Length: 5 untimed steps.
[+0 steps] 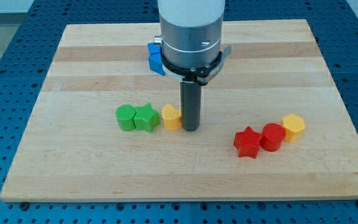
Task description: Move the yellow hexagon to the top left of the red star
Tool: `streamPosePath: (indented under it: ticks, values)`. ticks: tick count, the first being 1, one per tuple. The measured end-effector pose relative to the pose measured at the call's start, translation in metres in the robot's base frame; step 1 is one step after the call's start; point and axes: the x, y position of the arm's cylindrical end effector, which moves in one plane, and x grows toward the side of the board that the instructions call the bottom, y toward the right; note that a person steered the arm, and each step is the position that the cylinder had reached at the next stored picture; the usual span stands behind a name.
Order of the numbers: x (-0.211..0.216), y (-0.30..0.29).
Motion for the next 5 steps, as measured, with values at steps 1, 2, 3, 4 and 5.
streamPosePath:
  ticks: [1, 2, 3, 4, 5]
  values:
    - [-0.003, -0.001]
    - [-0.007, 0.004]
    - [-0.012, 0.067]
    - [-0.034, 0.143]
    - [-0.061, 0.205]
